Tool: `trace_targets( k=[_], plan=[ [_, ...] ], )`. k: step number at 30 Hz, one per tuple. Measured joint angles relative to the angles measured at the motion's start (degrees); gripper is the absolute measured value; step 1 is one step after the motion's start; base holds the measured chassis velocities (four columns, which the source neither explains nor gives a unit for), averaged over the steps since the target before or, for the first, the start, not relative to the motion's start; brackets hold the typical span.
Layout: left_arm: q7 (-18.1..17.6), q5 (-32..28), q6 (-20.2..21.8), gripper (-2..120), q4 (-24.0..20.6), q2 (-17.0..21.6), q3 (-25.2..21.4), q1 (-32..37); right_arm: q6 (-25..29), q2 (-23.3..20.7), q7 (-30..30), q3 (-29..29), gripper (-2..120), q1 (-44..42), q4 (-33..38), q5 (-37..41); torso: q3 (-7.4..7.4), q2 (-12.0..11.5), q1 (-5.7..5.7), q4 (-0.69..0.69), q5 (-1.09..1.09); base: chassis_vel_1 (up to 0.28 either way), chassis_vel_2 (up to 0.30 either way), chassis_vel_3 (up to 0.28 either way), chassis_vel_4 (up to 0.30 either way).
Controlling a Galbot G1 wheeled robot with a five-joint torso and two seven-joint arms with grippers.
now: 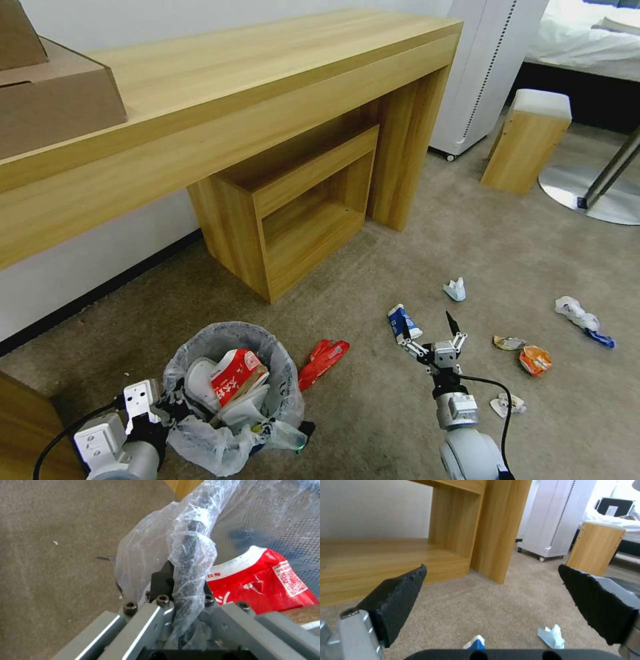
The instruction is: Pick up the trash bin and place the garbage on the floor into it.
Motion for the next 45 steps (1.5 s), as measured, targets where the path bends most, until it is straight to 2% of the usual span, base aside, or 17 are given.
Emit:
trace_targets(
  k=[9, 12, 25, 45],
  plan=[
    [0.3, 0.6, -0.8, 0, -0.1, -0.9, 0.5, 0.4, 0.3, 0.0, -0.2, 0.2, 100, -0.1, -0.2, -0.2, 0.00, 0.0, 0.00, 0.00, 0.00, 0.000, 0.000, 0.000, 0.000],
    [0.8, 2.5, -1.1, 0, 0.0, -1.0, 0.5, 0.6, 0.3, -0.2, -0.4, 0.3, 100, -0.1, -0.4, -0.4, 0.00, 0.0, 0.00, 0.00, 0.00, 0.000, 0.000, 0.000, 0.000],
    [1.0, 0.6, -2.0, 0, -0.1, -1.0, 0.6, 0.2, 1.0, 0.6, -1.2, -1.2, 100, 1.1, -2.4, -1.1, 0.00, 0.0, 0.00, -0.01, 0.00, 0.000, 0.000, 0.000, 0.000],
    [1.4, 1.9, -1.7, 0, 0.2, -1.3, 1.1, 0.6, 1.4, 1.2, -1.4, -1.9, 100, 1.3, -3.1, -1.6, 0.00, 0.0, 0.00, 0.00, 0.00, 0.049, 0.051, 0.053, 0.051]
  ],
)
